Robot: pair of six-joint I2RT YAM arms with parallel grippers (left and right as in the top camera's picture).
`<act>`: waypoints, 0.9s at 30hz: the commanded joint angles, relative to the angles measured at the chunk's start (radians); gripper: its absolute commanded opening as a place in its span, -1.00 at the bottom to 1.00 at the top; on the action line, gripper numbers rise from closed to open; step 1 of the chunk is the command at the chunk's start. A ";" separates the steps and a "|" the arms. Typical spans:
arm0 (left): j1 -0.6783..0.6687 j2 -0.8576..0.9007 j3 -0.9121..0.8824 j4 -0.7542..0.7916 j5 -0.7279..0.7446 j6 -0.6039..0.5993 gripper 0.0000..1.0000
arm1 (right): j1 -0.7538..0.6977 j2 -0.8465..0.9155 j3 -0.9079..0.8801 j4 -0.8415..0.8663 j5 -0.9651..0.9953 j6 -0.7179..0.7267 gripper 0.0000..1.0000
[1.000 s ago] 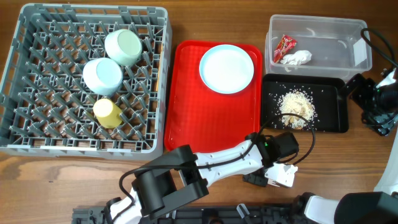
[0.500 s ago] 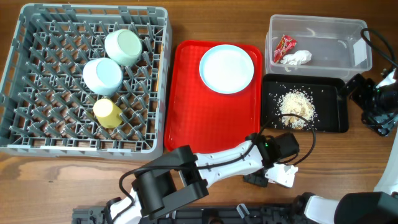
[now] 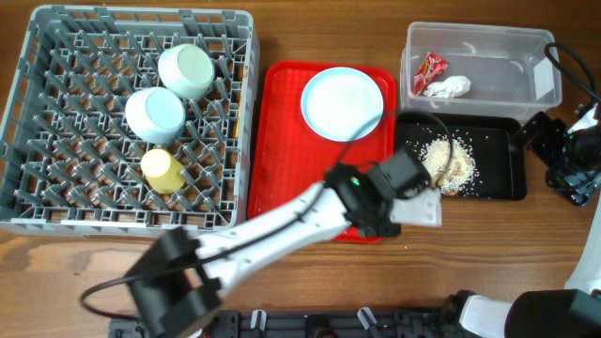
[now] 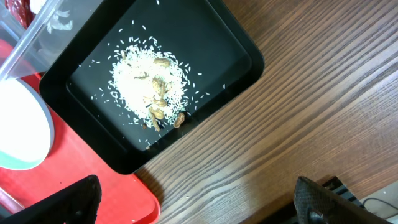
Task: Sort waste into correct bins and load items into the dishwasher rack
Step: 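Drop the white fork into the rack with left gripper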
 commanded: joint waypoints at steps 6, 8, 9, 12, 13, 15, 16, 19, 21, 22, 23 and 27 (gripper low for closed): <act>0.457 -0.211 -0.004 0.016 -0.071 -0.213 -0.92 | -0.002 -0.020 0.016 0.000 -0.013 0.004 1.00; 0.578 -0.208 -0.004 0.030 -0.071 -0.213 -0.92 | -0.002 -0.020 0.016 0.000 -0.013 0.004 1.00; 0.626 -0.200 -0.004 0.039 -0.071 -0.213 -0.92 | -0.002 -0.020 0.016 0.000 -0.012 0.004 0.99; 0.755 -0.172 -0.004 0.076 -0.068 -0.298 -0.92 | -0.002 -0.020 0.016 0.000 -0.013 0.004 0.99; 0.780 -0.164 -0.004 0.087 -0.063 -0.345 -0.92 | -0.002 -0.020 0.016 0.000 -0.013 0.004 1.00; 0.835 -0.139 -0.004 0.102 -0.044 -0.451 -0.92 | -0.002 -0.020 0.016 0.000 -0.013 0.004 1.00; 0.848 -0.127 -0.004 0.101 -0.029 -0.475 -0.92 | -0.002 -0.020 0.016 0.000 -0.013 0.004 0.99; 0.862 -0.077 -0.005 0.100 -0.006 -0.531 -0.92 | -0.002 -0.020 0.016 0.000 -0.013 0.004 0.99; 0.862 -0.042 -0.005 0.101 -0.007 -0.578 -0.92 | -0.002 -0.020 0.016 0.000 -0.013 0.004 0.99; 0.862 -0.026 -0.005 0.100 -0.007 -0.583 -0.92 | -0.002 -0.020 0.016 0.000 -0.013 0.005 1.00; 0.862 -0.011 -0.004 0.100 -0.007 -0.583 -0.92 | -0.002 -0.020 0.016 0.000 -0.013 0.004 0.99; 0.862 0.026 -0.005 0.097 -0.045 -0.603 -0.89 | -0.002 -0.020 0.016 -0.005 -0.013 0.004 1.00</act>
